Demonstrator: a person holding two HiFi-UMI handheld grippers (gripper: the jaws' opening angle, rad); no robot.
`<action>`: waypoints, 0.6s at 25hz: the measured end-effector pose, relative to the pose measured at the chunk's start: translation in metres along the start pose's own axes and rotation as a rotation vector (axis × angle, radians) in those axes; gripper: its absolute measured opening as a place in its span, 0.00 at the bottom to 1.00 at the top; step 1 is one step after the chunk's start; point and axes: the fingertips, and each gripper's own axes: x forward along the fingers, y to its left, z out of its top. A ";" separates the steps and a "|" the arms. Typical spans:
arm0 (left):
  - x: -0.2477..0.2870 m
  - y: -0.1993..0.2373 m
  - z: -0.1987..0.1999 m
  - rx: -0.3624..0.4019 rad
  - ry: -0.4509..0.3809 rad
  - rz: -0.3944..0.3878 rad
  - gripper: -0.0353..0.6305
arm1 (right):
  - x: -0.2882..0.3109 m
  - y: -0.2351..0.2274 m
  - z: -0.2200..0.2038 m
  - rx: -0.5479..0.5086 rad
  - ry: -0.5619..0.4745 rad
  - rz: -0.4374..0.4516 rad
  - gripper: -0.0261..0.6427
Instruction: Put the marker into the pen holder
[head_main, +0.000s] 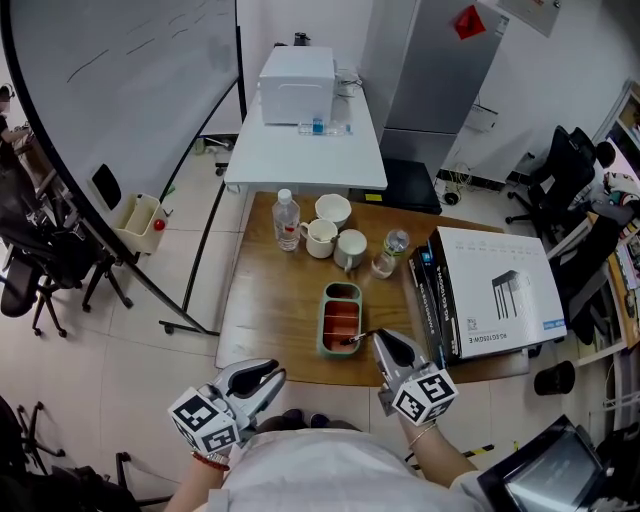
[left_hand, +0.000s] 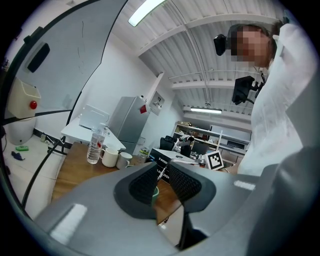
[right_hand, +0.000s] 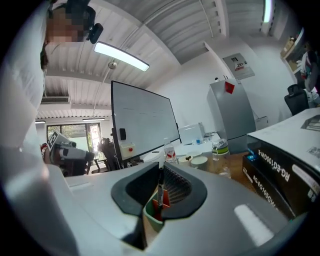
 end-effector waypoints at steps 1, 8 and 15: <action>0.000 0.000 0.000 0.000 0.001 -0.002 0.17 | 0.003 -0.001 -0.007 0.001 0.012 -0.001 0.07; 0.001 -0.003 0.001 0.004 0.004 -0.009 0.17 | 0.030 -0.005 -0.041 0.021 0.078 0.010 0.07; -0.005 0.002 0.000 -0.003 0.001 0.013 0.17 | 0.040 -0.001 -0.057 0.010 0.125 0.030 0.07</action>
